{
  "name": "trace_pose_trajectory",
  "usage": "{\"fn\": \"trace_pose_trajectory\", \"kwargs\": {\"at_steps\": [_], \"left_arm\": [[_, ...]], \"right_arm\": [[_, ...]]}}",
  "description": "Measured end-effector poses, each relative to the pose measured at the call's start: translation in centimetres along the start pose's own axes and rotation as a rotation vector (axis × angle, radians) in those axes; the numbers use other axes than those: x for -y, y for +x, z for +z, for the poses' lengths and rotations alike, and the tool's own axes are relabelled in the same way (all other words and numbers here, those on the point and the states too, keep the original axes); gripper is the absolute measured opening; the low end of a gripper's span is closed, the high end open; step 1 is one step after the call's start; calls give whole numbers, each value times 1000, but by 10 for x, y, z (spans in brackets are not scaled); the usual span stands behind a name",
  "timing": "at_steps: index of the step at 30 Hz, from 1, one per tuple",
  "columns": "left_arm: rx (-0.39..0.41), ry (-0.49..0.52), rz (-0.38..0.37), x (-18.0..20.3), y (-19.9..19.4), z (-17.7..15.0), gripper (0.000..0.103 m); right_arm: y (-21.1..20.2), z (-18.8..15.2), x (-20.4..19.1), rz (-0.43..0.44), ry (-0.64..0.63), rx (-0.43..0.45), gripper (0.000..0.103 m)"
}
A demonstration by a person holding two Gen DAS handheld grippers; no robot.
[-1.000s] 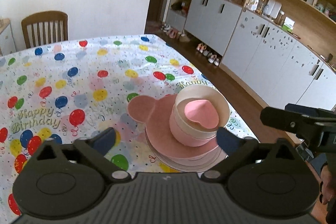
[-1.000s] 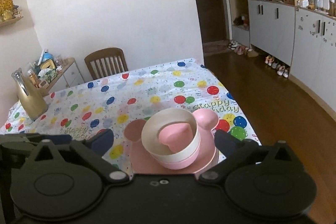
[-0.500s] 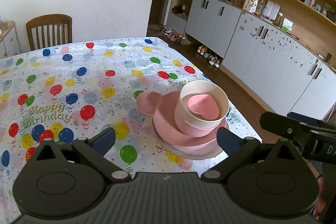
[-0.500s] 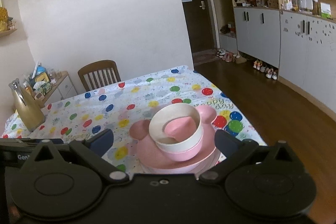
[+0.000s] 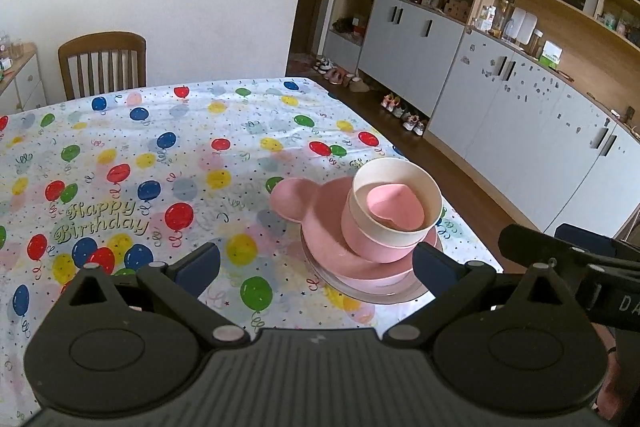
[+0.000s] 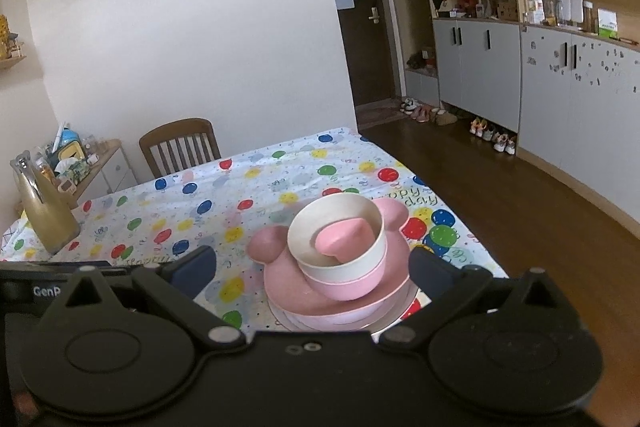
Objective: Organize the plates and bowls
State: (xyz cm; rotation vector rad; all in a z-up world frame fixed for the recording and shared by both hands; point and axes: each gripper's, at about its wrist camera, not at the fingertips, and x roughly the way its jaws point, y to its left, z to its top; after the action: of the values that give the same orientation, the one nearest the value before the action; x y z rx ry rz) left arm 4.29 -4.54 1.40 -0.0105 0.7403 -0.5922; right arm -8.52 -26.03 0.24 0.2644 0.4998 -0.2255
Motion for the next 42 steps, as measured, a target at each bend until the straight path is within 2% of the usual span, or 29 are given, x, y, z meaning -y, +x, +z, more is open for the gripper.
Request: {"fn": "trace_pose_trajectory", "kwargs": {"at_steps": [14, 18, 25, 42], "left_arm": [[28, 14, 16, -7, -3, 4, 103], [39, 17, 30, -9, -3, 4, 103], [26, -6, 30, -16, -4, 3, 103], [-8, 10, 5, -16, 4, 2, 103]], "right_arm": [[-1, 1, -8, -60, -9, 50, 103], [3, -1, -10, -62, -8, 34, 103], [5, -3, -14, -59, -16, 25, 103], [7, -5, -22, -76, -31, 11, 103]]}}
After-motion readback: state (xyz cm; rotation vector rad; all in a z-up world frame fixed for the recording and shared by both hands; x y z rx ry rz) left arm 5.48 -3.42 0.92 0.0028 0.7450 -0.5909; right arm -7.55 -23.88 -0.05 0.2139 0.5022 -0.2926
